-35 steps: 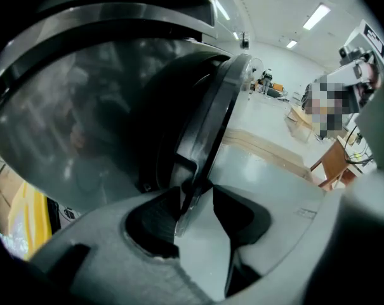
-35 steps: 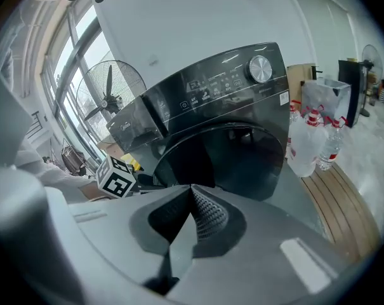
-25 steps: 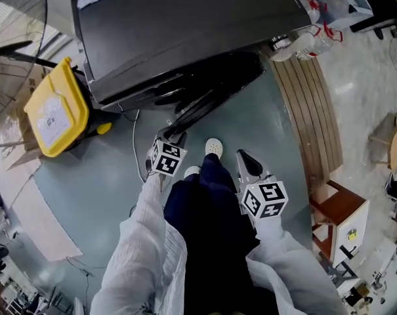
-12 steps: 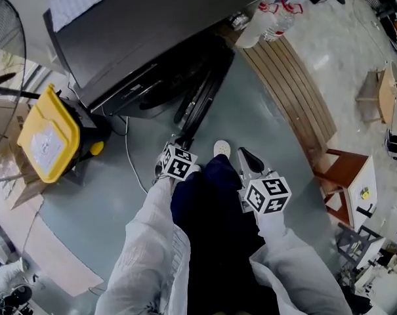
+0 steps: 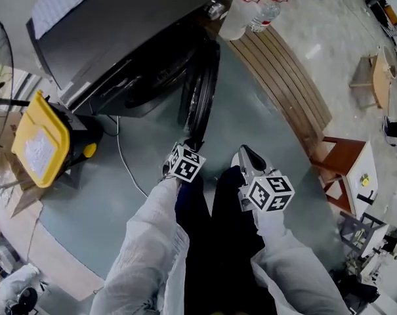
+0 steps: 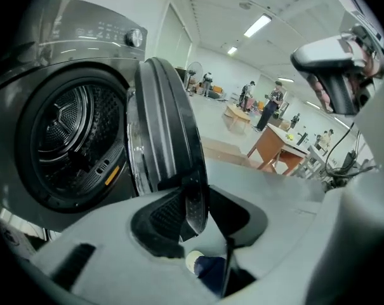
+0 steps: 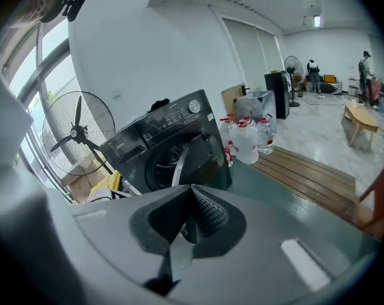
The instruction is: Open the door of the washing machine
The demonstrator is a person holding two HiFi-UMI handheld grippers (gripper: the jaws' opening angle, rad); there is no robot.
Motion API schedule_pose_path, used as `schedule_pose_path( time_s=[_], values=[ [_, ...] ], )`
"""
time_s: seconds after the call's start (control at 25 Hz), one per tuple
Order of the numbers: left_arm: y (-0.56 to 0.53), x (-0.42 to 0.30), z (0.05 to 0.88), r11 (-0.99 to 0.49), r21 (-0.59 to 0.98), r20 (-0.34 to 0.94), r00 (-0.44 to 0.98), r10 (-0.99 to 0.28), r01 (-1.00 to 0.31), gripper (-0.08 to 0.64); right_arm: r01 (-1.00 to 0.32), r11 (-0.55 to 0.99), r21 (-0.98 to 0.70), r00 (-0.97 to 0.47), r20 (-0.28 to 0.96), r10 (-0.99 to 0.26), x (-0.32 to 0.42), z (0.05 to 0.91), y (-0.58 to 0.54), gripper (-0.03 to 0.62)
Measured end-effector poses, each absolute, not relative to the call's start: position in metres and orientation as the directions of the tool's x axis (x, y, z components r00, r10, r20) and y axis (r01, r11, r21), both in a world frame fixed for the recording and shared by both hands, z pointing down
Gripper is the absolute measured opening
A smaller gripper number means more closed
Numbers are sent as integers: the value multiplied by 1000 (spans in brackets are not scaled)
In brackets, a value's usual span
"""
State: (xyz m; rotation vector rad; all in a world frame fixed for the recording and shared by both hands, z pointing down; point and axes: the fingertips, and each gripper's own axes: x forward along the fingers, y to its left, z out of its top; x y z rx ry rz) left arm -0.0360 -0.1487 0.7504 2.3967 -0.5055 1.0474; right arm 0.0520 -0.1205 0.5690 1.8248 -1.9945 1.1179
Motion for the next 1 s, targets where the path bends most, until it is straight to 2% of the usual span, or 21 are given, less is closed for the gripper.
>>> schedule_pose_path(
  time_s=[0.48,1.0],
  values=[
    [-117,60,753,-799,287,770,623,-135,-528,132,-902,-53,-428,-257,632,-731,147,588,-84,9],
    [-110,181,751,-728,294,748,624,-227,-619,120,-894,21,-448,-333,632,-699,253,600,-71,9]
  ],
)
